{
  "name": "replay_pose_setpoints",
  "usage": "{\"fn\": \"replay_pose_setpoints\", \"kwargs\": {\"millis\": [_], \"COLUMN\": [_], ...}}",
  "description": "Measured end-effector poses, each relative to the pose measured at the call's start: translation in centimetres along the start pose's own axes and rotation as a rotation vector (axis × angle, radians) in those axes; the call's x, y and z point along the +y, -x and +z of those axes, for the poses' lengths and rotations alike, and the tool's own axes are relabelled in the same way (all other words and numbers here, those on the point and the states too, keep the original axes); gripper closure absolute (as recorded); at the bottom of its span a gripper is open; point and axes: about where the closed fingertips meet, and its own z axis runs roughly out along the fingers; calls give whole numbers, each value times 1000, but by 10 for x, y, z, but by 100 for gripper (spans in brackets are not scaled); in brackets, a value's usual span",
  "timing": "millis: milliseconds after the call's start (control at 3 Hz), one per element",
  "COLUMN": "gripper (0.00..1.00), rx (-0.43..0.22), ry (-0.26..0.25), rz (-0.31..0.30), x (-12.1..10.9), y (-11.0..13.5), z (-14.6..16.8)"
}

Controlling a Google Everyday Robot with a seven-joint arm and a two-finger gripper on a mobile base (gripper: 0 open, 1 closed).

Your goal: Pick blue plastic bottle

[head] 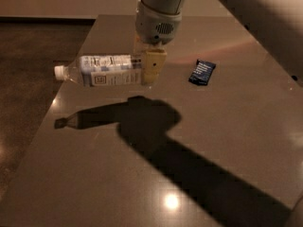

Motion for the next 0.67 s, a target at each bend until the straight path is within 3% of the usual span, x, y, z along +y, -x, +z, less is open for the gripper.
{"fn": "replay_pose_setpoints", "kwargs": {"millis": [333, 667], "gripper": [100, 100], "rx": [-42, -45], "ry": [-18, -32], "rz": [51, 46], "x": [-2, -5], "y": [-10, -7], "z": [-7, -7]}}
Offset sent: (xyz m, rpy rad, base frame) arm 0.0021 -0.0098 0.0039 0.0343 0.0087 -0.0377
